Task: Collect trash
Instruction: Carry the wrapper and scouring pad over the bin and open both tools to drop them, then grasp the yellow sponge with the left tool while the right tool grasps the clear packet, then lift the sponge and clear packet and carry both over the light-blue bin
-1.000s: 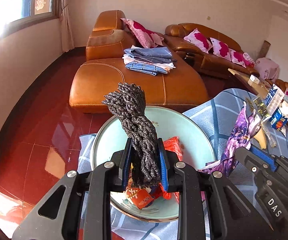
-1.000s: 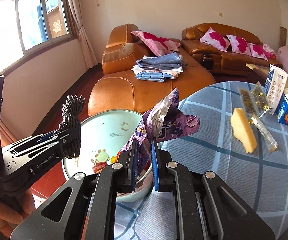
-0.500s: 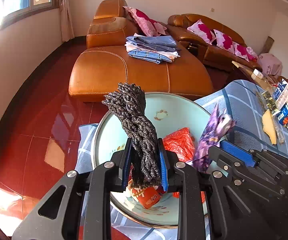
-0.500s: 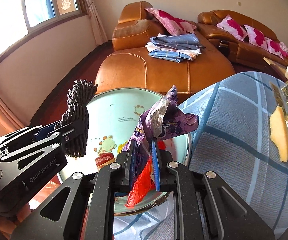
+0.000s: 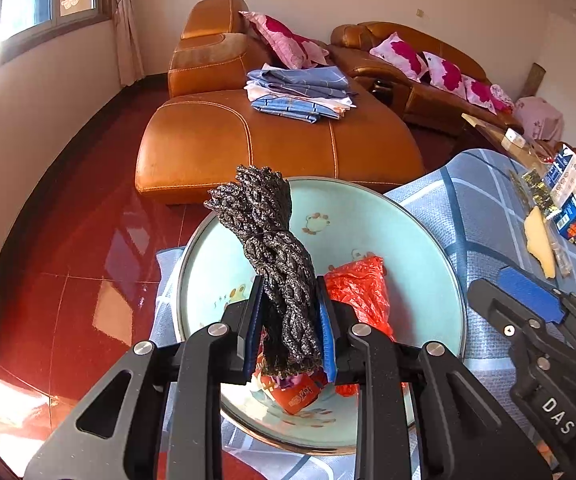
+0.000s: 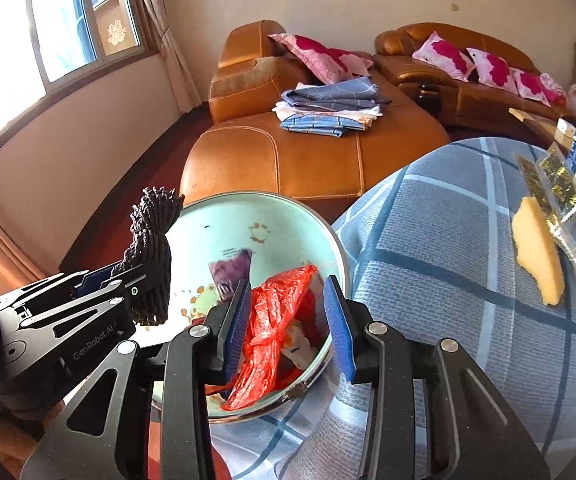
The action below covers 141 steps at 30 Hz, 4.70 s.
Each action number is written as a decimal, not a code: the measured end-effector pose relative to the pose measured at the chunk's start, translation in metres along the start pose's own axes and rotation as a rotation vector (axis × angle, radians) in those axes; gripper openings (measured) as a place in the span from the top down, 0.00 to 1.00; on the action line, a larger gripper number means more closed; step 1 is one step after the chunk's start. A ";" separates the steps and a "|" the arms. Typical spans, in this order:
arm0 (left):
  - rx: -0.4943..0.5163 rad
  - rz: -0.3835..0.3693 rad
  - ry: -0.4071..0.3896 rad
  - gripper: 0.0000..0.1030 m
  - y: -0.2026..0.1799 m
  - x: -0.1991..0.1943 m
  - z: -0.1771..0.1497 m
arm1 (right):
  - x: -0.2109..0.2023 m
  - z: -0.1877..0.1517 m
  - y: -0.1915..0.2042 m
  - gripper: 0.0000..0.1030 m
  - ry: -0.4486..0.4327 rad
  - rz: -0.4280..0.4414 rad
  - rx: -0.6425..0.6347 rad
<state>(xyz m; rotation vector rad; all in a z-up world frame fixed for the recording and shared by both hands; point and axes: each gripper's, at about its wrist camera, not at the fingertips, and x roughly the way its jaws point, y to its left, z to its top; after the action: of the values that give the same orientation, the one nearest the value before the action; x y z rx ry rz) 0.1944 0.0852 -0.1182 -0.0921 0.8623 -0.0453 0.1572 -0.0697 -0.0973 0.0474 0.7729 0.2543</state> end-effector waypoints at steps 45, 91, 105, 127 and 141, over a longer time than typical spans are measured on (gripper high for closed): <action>0.208 0.042 -0.091 0.07 -0.164 -0.042 -0.035 | -0.121 -0.058 -0.177 0.32 -0.189 -0.237 0.308; 0.195 -0.097 0.049 0.32 -0.289 0.056 0.020 | -0.071 -0.018 -0.285 0.88 -0.011 -0.192 0.308; 0.236 -0.229 0.040 0.76 -0.303 0.054 0.011 | -0.090 -0.023 -0.284 0.88 -0.044 -0.211 0.332; 0.256 -0.198 -0.022 0.76 -0.241 -0.019 -0.033 | -0.119 -0.058 -0.223 0.88 -0.099 -0.151 0.361; 0.255 -0.192 -0.046 0.76 -0.213 -0.054 -0.058 | -0.136 -0.070 -0.178 0.88 -0.108 -0.135 0.327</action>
<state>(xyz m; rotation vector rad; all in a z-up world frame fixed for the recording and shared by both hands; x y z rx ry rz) 0.1143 -0.1260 -0.0938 0.0638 0.7929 -0.3308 0.0520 -0.2785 -0.0787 0.3141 0.7003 -0.0048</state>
